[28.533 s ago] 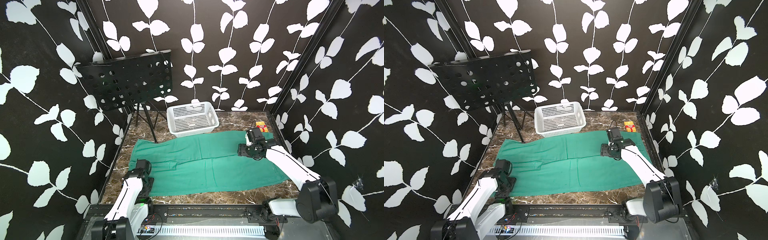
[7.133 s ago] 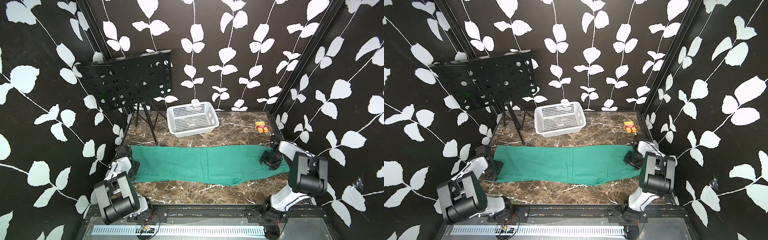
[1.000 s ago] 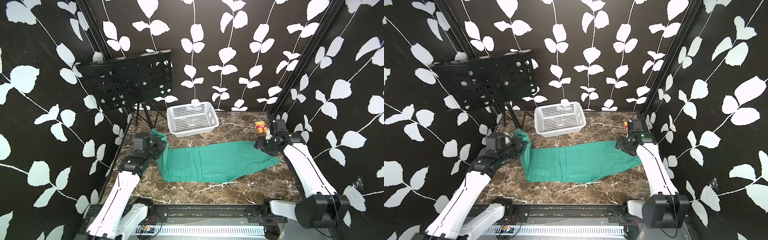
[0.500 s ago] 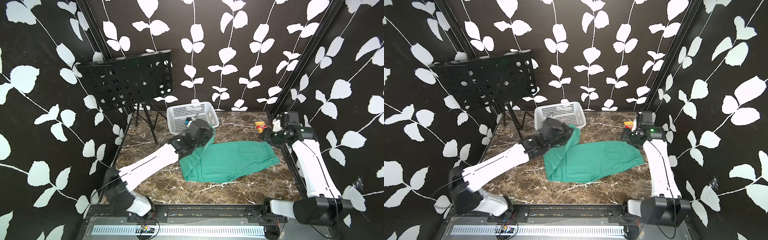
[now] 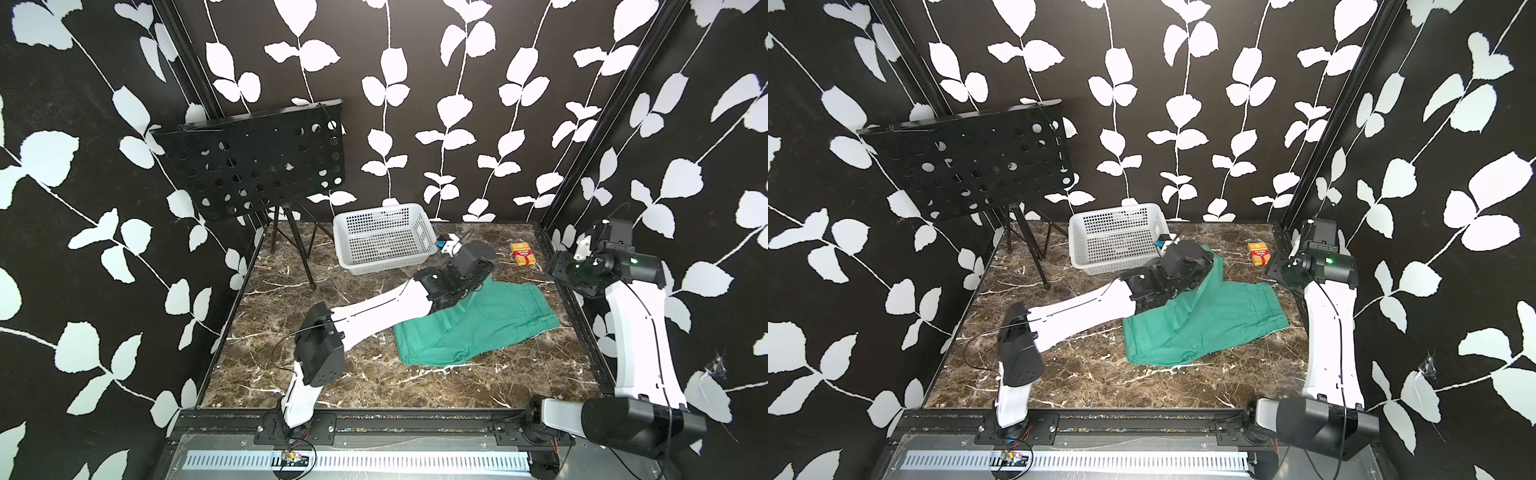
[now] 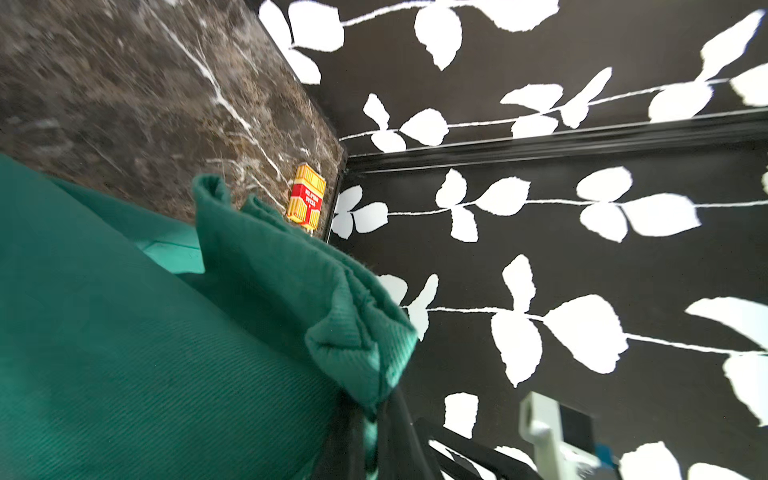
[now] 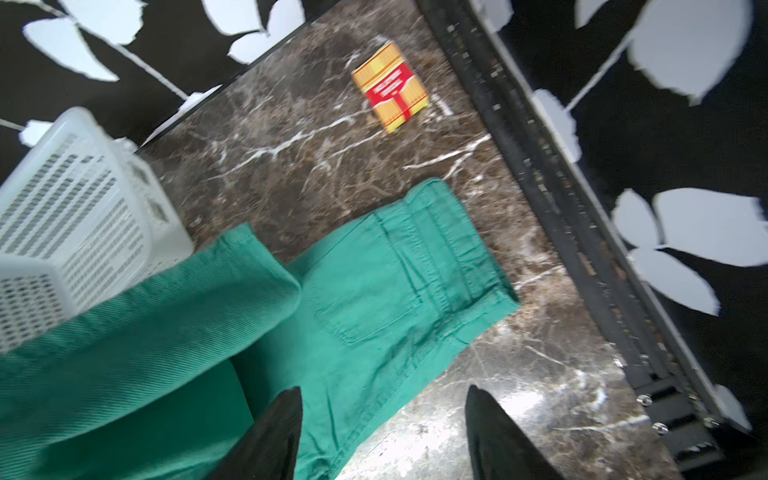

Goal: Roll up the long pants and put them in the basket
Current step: Fold the long pant at the center of the board, then move the long pant to the center of the board.

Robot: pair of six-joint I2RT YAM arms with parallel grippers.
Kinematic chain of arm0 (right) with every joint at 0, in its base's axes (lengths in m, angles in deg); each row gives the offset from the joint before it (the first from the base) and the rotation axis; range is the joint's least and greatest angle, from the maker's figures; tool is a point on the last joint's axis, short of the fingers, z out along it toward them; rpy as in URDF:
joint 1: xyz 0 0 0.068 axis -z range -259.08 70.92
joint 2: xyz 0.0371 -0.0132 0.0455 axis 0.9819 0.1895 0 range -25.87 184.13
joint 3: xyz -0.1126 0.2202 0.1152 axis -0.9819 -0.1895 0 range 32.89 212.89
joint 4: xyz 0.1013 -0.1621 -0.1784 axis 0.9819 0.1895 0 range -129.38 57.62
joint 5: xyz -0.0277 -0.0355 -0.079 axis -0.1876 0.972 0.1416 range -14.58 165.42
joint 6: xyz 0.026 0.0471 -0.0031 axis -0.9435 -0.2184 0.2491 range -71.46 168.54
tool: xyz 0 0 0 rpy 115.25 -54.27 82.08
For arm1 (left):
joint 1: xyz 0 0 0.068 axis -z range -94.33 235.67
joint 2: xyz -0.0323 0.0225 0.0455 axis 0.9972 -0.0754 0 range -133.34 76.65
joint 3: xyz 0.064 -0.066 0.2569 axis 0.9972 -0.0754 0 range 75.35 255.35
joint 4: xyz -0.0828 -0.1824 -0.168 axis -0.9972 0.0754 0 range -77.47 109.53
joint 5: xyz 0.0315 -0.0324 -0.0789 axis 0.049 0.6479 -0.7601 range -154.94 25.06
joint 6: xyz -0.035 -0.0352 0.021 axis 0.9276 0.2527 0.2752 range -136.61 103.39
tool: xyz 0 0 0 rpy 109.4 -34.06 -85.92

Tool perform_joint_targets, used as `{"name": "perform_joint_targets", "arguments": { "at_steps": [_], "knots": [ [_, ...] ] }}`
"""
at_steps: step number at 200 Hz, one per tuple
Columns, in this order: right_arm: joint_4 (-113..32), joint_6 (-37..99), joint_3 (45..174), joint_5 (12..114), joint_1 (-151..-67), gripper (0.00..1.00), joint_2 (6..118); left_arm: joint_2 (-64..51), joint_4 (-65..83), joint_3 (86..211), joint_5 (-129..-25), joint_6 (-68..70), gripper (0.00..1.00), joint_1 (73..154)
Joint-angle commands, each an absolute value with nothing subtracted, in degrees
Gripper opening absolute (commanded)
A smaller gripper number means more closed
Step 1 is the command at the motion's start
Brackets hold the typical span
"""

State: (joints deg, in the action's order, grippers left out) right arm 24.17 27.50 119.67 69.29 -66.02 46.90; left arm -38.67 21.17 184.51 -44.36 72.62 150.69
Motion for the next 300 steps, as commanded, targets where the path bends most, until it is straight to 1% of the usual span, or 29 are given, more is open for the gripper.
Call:
{"name": "perform_joint_targets", "arguments": {
  "at_steps": [1,33,58,60,63,68,70,75,76,77,78,84,91,96,102,115,128,151,164,185,197,209,221,247,263,269,275,288,300],
  "knots": [
    [24.63,27.30,121.51,75.09,-65.46,0.65,44.41,-41.01,18.33,188.53,-42.34,73.54,0.00,152.72],
    [24.60,27.61,121.23,77.15,-65.50,0.65,43.18,-47.27,17.34,194.30,-43.09,74.79,0.00,154.47],
    [24.51,28.12,120.39,78.79,-65.45,0.66,42.39,-51.86,18.08,198.56,-45.54,75.32,0.00,154.67],
    [24.51,28.12,120.35,78.95,-65.45,0.66,42.39,-52.13,18.22,198.81,-45.79,75.36,0.03,154.73],
    [24.48,28.18,120.28,79.10,-65.45,0.66,42.34,-52.53,18.62,199.16,-46.19,75.40,0.11,154.75],
    [24.44,28.29,120.13,79.44,-65.45,0.66,42.23,-53.19,19.39,199.82,-46.94,75.28,0.27,154.76],
    [24.49,28.38,120.03,79.53,-65.45,0.66,42.20,-53.41,19.74,200.05,-47.28,75.07,0.35,154.76],
    [24.36,28.41,119.93,79.82,-65.47,0.66,42.07,-53.94,20.61,200.67,-48.36,74.48,0.47,154.76],
    [24.39,28.41,119.91,79.86,-65.46,0.66,42.07,-54.08,20.92,200.89,-48.57,74.48,0.51,154.76],
    [24.41,28.46,119.95,79.88,-65.46,0.66,42.03,-54.19,21.21,201.05,-48.80,74.14,0.51,154.76],
    [24.42,28.48,119.97,79.98,-65.46,0.66,42.05,-54.29,21.48,201.22,-49.05,74.14,0.55,154.71],
    [24.46,28.47,119.91,80.10,-65.45,0.66,42.06,-54.96,24.42,202.26,-50.64,73.60,0.66,154.67],
    [24.43,28.43,120.11,80.19,-65.50,0.66,42.15,-55.66,27.51,203.65,-52.92,71.93,0.86,154.51],
    [24.30,28.33,120.27,80.09,-65.48,0.66,42.16,-56.10,29.96,204.52,-54.82,70.57,0.94,154.37],
    [24.09,28.14,120.44,79.69,-65.45,0.66,42.28,-56.25,33.01,205.01,-56.52,69.06,0.98,154.23],
    [23.49,27.72,120.93,79.06,-65.45,0.67,42.43,-54.77,39.72,203.48,-58.01,65.16,0.99,153.92],
    [23.08,27.57,121.39,78.54,-65.45,0.67,42.49,-50.75,43.35,198.30,-57.41,61.29,0.99,153.25],
    [22.44,27.54,120.16,76.78,-65.46,0.67,42.65,-38.67,47.48,184.62,-49.96,54.88,0.99,152.59],
    [21.71,27.11,118.61,74.21,-65.55,0.66,42.53,-31.94,49.69,176.36,-47.68,52.92,0.98,151.83],
    [20.55,26.33,115.81,70.64,-65.81,0.66,42.21,-21.76,52.99,161.36,-46.22,52.76,0.86,149.13],
    [19.89,26.01,113.92,68.52,-66.15,0.65,42.06,-17.22,50.39,152.13,-50.82,52.82,0.79,146.60],
    [19.64,25.78,112.24,66.98,-66.65,0.64,42.26,-13.83,45.57,143.71,-55.37,51.93,0.75,144.18],
    [19.42,26.02,110.43,65.74,-67.46,0.64,42.34,-11.60,41.27,137.68,-57.41,50.90,0.76,143.32],
    [19.16,26.57,106.60,64.65,-68.85,0.63,42.48,-12.20,36.37,131.91,-63.37,49.95,0.90,141.76],
    [18.71,26.56,104.84,64.04,-68.97,0.63,42.30,-14.11,31.37,129.81,-66.41,50.00,0.91,141.67],
    [18.65,26.57,104.42,63.95,-69.19,0.64,42.32,-15.13,29.68,129.43,-67.47,50.03,0.89,141.58],
    [18.54,26.52,104.02,63.76,-69.22,0.63,42.29,-16.19,28.77,129.31,-68.30,50.16,0.85,141.53],
    [18.71,26.44,103.46,63.67,-69.27,0.63,42.34,-18.14,28.89,129.65,-68.73,50.65,0.70,141.31],
    [18.80,26.26,103.30,63.71,-69.32,0.63,42.39,-19.29,29.51,129.66,-68.37,51.57,0.59,141.22]
  ]
}}
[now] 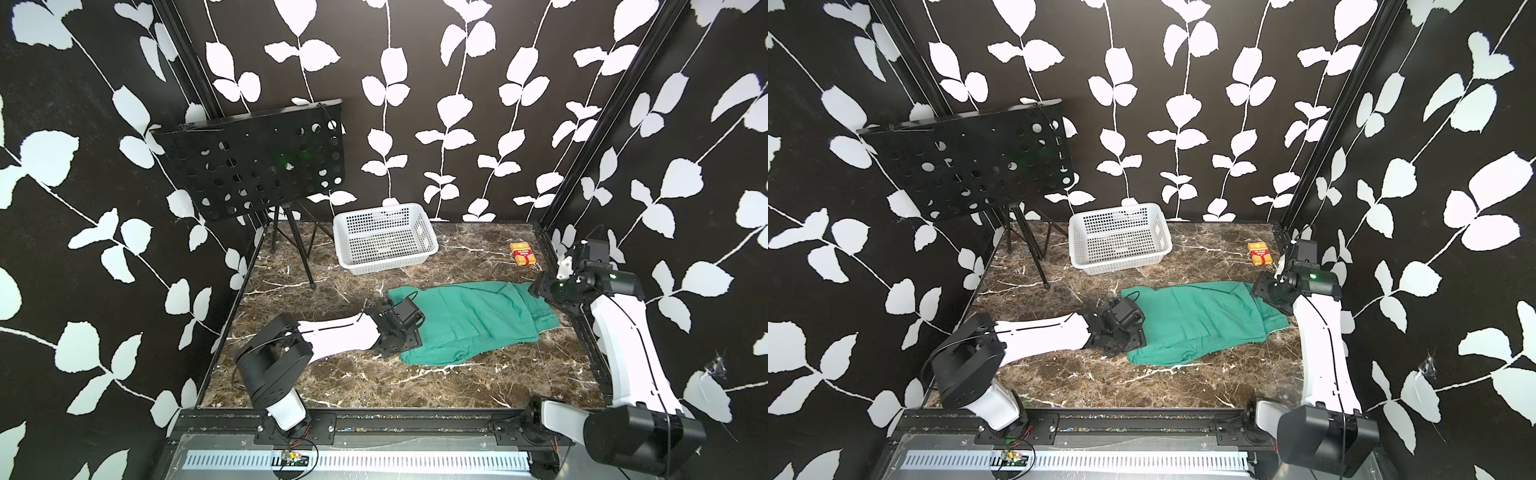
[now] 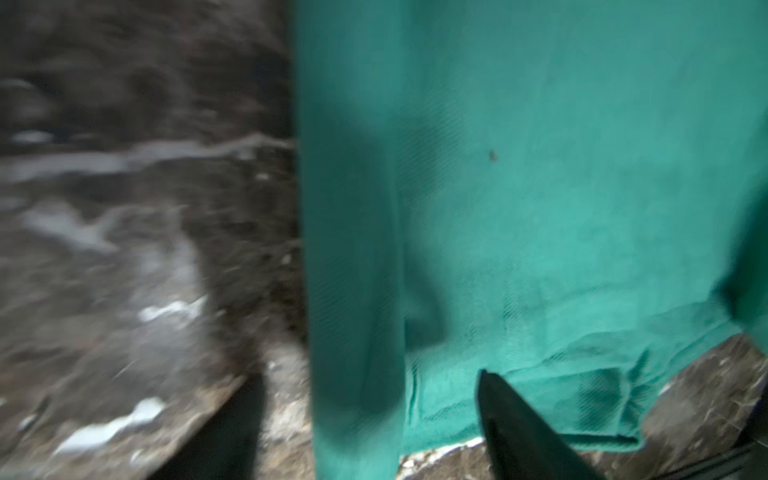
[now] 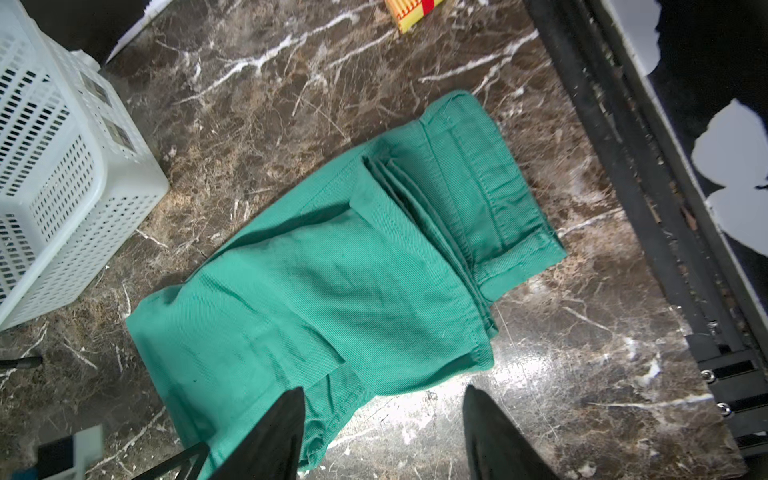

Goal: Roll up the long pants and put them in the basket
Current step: Move the long pant to the center of the board, then adjust the long pant at the center of the board.

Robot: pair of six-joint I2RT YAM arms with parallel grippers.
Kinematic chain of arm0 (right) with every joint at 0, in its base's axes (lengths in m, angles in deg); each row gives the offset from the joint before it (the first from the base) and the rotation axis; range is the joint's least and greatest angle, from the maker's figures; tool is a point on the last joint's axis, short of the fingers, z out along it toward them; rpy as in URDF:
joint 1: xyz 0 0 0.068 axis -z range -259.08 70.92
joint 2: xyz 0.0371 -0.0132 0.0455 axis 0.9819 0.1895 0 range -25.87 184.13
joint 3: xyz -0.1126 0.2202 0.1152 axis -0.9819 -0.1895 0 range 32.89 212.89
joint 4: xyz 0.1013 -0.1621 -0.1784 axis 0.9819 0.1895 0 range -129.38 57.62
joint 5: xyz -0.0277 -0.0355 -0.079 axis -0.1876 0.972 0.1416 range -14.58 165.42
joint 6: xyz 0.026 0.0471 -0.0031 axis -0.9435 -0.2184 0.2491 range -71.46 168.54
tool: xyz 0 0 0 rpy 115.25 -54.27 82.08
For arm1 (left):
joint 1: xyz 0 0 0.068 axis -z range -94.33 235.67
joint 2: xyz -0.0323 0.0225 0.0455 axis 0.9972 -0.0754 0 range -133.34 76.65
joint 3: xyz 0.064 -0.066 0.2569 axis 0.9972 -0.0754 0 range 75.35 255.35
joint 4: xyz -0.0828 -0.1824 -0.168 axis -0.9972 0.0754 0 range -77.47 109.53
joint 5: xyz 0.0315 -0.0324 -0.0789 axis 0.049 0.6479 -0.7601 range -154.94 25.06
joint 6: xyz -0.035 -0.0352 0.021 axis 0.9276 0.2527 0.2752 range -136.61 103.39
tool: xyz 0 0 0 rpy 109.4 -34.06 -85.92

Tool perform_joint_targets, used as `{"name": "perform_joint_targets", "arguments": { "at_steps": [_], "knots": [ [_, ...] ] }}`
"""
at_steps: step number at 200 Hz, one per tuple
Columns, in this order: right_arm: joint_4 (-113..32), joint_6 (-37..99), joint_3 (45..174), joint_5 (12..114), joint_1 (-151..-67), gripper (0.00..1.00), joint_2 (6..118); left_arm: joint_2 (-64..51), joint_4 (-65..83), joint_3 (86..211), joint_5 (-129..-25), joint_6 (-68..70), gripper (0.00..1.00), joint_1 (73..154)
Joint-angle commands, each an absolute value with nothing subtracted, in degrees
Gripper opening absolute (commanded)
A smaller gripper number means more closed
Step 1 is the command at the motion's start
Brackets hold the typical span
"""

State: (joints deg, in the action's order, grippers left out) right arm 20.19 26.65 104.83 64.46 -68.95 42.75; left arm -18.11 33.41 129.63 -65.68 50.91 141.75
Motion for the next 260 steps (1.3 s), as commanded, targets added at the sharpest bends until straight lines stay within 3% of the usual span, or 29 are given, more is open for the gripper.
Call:
{"name": "perform_joint_targets", "arguments": {
  "at_steps": [1,38,63,119,132,147,174,244,260],
  "knots": [
    [18.84,26.24,103.34,63.68,-69.32,0.63,42.41,-19.39,29.54,129.66,-68.33,51.67,0.58,141.22],
    [19.24,25.79,103.45,63.52,-69.51,0.63,42.87,-17.65,35.81,128.64,-63.63,52.74,0.18,139.86],
    [19.15,25.78,102.65,62.76,-71.08,0.63,43.81,-12.91,40.72,126.12,-60.34,51.19,0.00,136.10],
    [15.00,23.05,96.65,57.68,-81.14,0.67,46.31,3.41,49.16,116.01,-59.48,41.83,0.00,119.01],
    [12.03,21.96,94.56,53.88,-84.11,0.71,47.59,6.94,51.64,114.67,-59.58,39.15,0.13,115.22],
    [8.37,21.12,92.91,49.78,-86.73,0.74,49.59,10.63,54.97,114.72,-58.19,36.53,0.39,112.63],
    [4.36,21.48,92.14,47.93,-89.76,0.78,53.46,15.74,57.12,117.91,-56.76,34.28,0.59,112.13],
    [-6.62,20.12,88.24,47.37,-92.13,0.82,62.74,14.14,49.15,122.13,-66.42,37.62,0.65,112.13],
    [-8.40,19.44,88.14,45.79,-92.34,0.72,64.43,13.40,48.15,122.03,-67.75,38.67,0.65,112.13]
  ]
}}
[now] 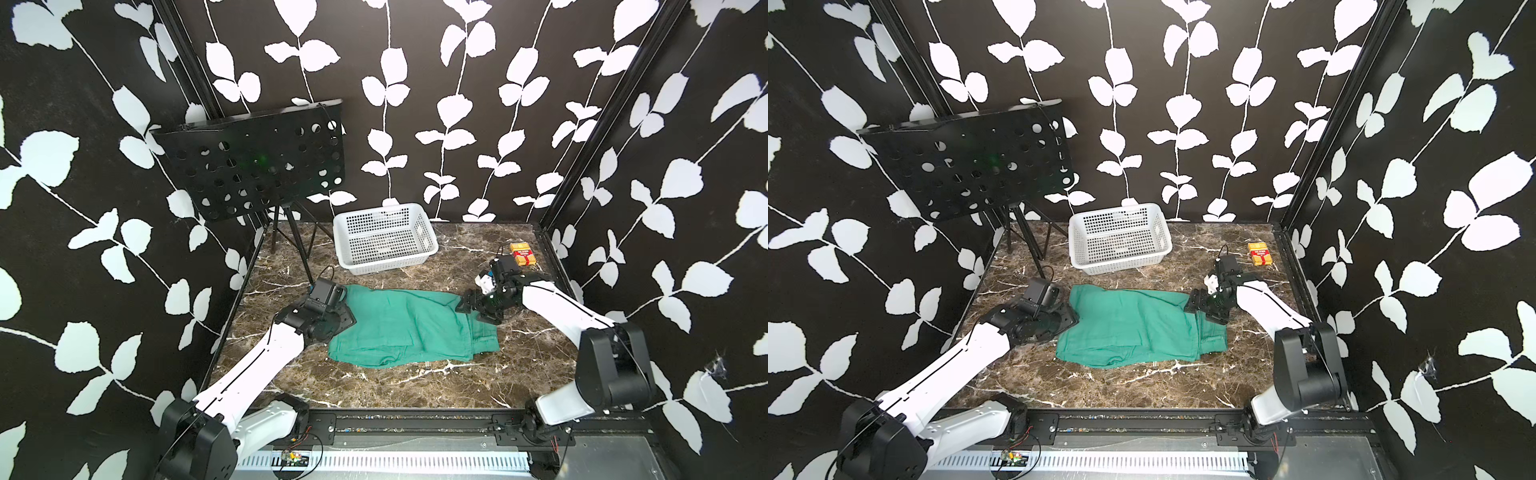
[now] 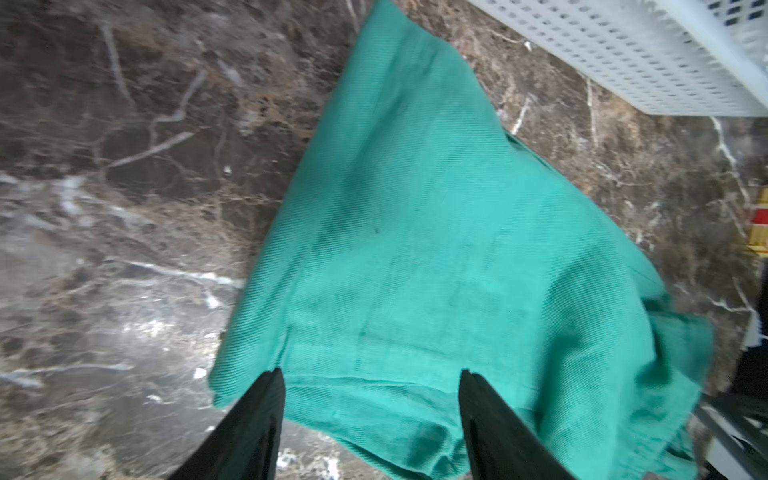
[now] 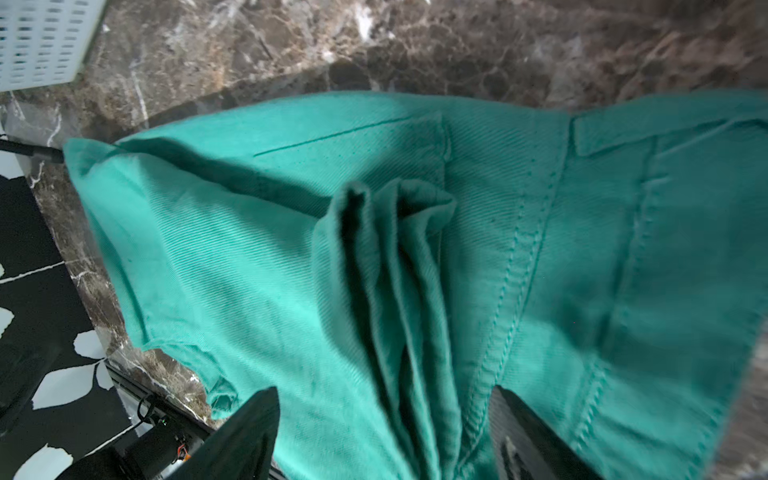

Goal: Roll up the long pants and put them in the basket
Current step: Adjust the long pant at the center of the board.

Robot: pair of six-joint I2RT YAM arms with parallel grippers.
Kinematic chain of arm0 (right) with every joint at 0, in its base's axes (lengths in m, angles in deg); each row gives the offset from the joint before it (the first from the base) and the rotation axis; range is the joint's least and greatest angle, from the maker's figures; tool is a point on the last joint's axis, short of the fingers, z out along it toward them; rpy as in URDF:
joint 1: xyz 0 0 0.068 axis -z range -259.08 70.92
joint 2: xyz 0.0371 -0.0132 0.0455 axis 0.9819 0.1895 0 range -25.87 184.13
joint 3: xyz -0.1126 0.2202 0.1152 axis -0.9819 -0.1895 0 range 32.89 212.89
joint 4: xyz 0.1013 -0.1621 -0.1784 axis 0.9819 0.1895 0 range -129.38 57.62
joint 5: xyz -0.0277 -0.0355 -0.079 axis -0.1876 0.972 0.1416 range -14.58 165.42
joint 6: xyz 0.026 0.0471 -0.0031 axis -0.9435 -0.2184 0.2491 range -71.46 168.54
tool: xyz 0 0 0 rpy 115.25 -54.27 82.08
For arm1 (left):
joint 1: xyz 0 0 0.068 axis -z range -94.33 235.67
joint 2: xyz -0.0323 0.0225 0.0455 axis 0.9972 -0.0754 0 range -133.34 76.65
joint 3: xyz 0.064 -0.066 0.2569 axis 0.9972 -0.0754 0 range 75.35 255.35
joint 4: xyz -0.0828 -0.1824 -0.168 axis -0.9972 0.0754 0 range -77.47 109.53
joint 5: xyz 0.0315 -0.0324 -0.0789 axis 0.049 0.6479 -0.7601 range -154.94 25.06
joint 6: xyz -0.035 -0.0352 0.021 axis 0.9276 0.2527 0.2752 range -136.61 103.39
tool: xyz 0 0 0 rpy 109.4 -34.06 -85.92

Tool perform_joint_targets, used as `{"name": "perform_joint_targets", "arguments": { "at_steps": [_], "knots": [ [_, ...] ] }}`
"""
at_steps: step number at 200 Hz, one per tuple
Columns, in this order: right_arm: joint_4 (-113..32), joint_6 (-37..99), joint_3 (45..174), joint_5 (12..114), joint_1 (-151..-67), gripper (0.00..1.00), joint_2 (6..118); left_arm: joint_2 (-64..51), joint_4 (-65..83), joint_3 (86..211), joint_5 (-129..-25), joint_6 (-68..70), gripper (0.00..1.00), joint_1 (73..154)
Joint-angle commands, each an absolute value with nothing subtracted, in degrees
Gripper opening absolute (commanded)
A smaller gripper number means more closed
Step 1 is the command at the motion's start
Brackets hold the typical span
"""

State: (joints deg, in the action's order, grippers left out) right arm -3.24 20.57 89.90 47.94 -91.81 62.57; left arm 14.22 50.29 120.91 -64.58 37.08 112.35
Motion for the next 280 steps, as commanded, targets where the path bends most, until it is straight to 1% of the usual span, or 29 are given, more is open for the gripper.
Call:
{"name": "perform_joint_targets", "arguments": {
  "at_steps": [1,10,30,50,59,74,84,91,96,104,114,153,193,229,280],
  "knots": [
    [-8.55,19.36,88.15,45.80,-92.39,0.72,64.50,13.39,48.14,122.07,-67.80,38.76,0.65,112.13],
    [-9.62,18.81,87.87,46.26,-92.73,0.69,64.69,13.11,47.40,121.73,-68.71,39.31,0.65,112.13],
    [-11.64,18.15,87.56,46.60,-92.83,0.69,65.35,13.02,44.43,120.30,-70.60,41.29,0.65,112.13],
    [-12.52,18.35,88.28,45.39,-92.88,0.69,69.42,12.81,42.62,119.60,-71.60,42.79,0.64,112.14],
    [-13.08,18.48,88.51,44.85,-92.88,0.66,70.06,12.62,42.31,119.83,-72.00,42.98,0.64,112.13],
    [-13.38,18.35,88.96,44.57,-92.96,0.54,69.62,12.37,42.31,120.49,-72.33,43.07,0.64,112.18],
    [-13.49,18.15,89.22,44.90,-92.88,0.43,68.17,12.16,42.30,120.99,-72.45,43.12,0.64,112.22],
    [-13.45,17.83,89.35,45.34,-92.88,0.33,66.75,12.13,42.31,121.23,-72.71,43.23,0.64,112.29],
    [-13.13,17.73,89.48,45.80,-92.89,0.22,66.27,11.92,42.19,121.42,-72.76,43.22,0.64,112.42],
    [-12.33,17.42,89.64,46.49,-92.92,0.11,63.30,11.82,41.94,121.63,-72.64,43.41,0.64,112.77],
    [-10.96,16.96,89.89,47.77,-92.88,0.00,61.26,11.34,41.22,121.82,-72.29,43.87,0.64,113.85],
    [-3.81,16.05,90.91,52.70,-92.05,0.00,55.73,5.90,36.04,122.22,-70.93,46.52,0.64,119.44],
    [1.47,15.86,93.51,53.90,-90.03,0.00,53.69,-1.28,31.04,123.84,-70.11,46.87,0.65,120.74],
    [6.33,17.23,96.49,56.80,-88.33,0.00,54.14,-6.03,28.66,125.12,-71.69,47.42,0.65,120.74],
    [12.83,20.63,99.71,62.19,-84.02,0.00,59.06,-8.02,27.34,124.83,-72.51,47.55,0.68,120.74]
  ]
}}
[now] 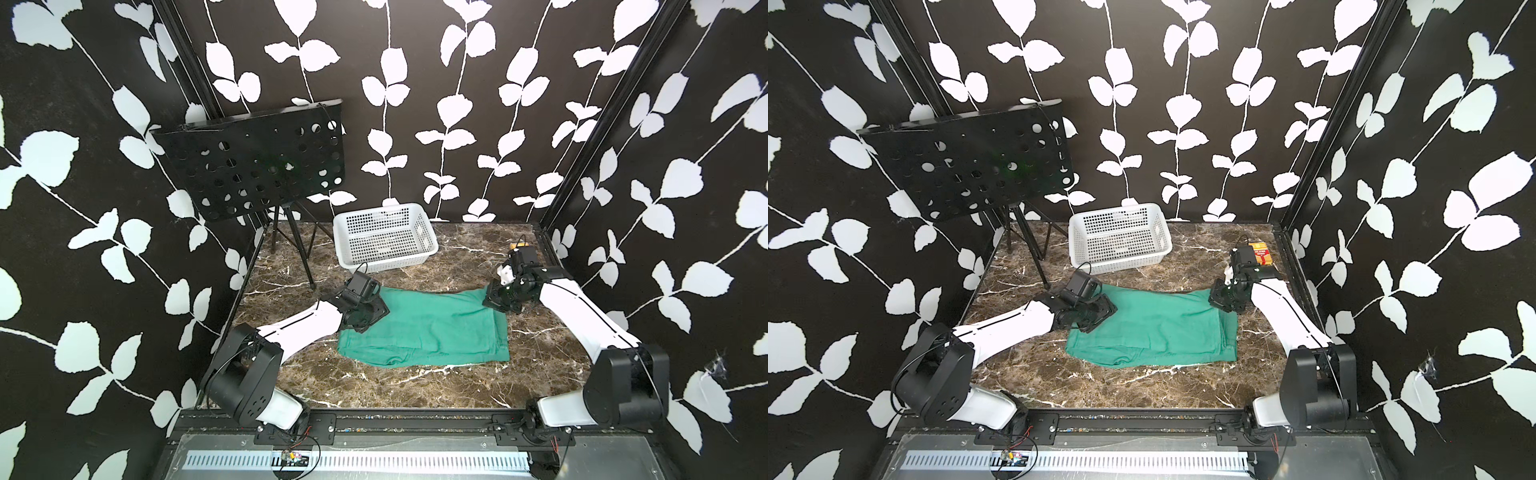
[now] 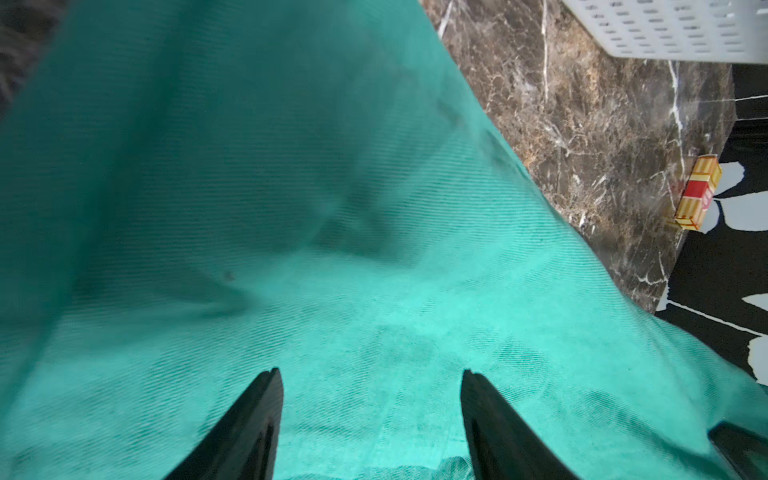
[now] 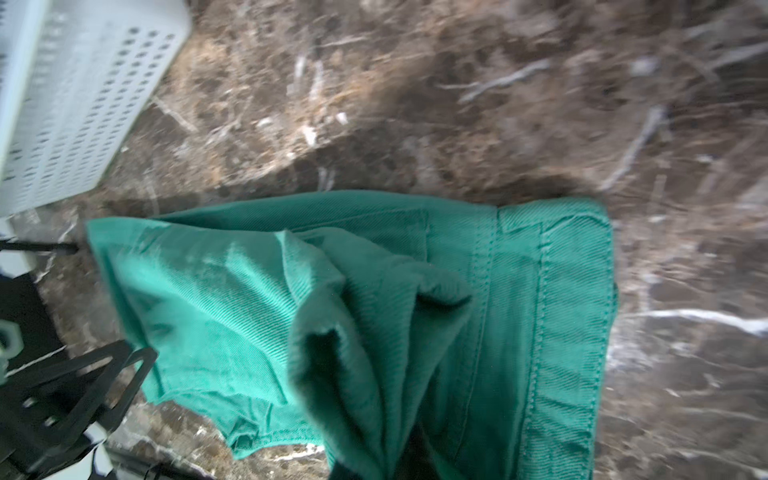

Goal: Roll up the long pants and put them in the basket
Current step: Adjust the long pant at the center of the board.

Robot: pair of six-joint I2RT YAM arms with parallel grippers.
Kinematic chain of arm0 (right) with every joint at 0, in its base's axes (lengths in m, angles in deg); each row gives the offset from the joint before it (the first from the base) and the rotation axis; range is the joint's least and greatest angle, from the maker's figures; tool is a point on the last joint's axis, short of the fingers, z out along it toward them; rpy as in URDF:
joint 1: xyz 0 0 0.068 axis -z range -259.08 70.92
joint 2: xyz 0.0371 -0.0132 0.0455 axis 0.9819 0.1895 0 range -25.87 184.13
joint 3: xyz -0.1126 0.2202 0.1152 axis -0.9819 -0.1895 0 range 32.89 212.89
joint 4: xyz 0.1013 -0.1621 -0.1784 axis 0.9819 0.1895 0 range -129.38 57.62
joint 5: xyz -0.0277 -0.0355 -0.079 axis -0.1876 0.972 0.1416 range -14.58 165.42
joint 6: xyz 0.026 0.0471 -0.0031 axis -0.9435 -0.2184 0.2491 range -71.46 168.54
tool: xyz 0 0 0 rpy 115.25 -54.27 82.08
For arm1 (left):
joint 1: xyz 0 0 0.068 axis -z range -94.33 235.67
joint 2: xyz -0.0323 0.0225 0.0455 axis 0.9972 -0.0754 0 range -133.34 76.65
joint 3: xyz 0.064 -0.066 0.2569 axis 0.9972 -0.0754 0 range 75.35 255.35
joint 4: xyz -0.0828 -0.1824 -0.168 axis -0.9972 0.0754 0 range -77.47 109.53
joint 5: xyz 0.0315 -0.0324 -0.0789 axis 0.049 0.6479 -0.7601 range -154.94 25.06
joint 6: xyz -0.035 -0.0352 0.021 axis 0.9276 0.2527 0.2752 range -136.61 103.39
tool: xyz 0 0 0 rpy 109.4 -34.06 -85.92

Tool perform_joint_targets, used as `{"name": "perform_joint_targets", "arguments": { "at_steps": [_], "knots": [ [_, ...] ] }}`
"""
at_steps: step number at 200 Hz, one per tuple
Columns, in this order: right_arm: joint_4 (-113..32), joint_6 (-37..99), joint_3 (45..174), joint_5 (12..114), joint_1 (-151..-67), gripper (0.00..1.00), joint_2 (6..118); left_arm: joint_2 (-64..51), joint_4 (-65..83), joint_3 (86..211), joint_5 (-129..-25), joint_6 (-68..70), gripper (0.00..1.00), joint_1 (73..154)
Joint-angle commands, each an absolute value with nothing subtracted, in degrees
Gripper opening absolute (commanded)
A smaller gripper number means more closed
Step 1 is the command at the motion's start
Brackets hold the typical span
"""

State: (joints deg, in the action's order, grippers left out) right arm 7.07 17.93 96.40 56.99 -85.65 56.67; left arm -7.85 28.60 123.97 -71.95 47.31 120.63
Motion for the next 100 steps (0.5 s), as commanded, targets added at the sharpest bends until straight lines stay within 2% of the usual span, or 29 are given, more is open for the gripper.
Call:
{"name": "perform_joint_targets", "arguments": {
  "at_steps": [1,23,51,100],
  "knots": [
    [13.00,20.70,99.83,62.39,-84.01,0.00,59.18,-8.05,27.32,124.79,-72.55,47.59,0.68,120.74],
    [14.66,21.41,100.89,63.00,-83.47,0.00,59.09,-8.39,26.64,124.01,-72.21,47.80,0.68,120.70],
    [14.10,20.83,101.44,59.00,-83.39,0.00,57.13,-6.86,26.96,124.28,-71.74,45.75,0.68,118.67],
    [18.48,20.19,103.42,54.60,-83.35,0.00,52.82,-4.01,43.26,130.99,-69.51,29.71,0.69,111.07]
  ]
}}
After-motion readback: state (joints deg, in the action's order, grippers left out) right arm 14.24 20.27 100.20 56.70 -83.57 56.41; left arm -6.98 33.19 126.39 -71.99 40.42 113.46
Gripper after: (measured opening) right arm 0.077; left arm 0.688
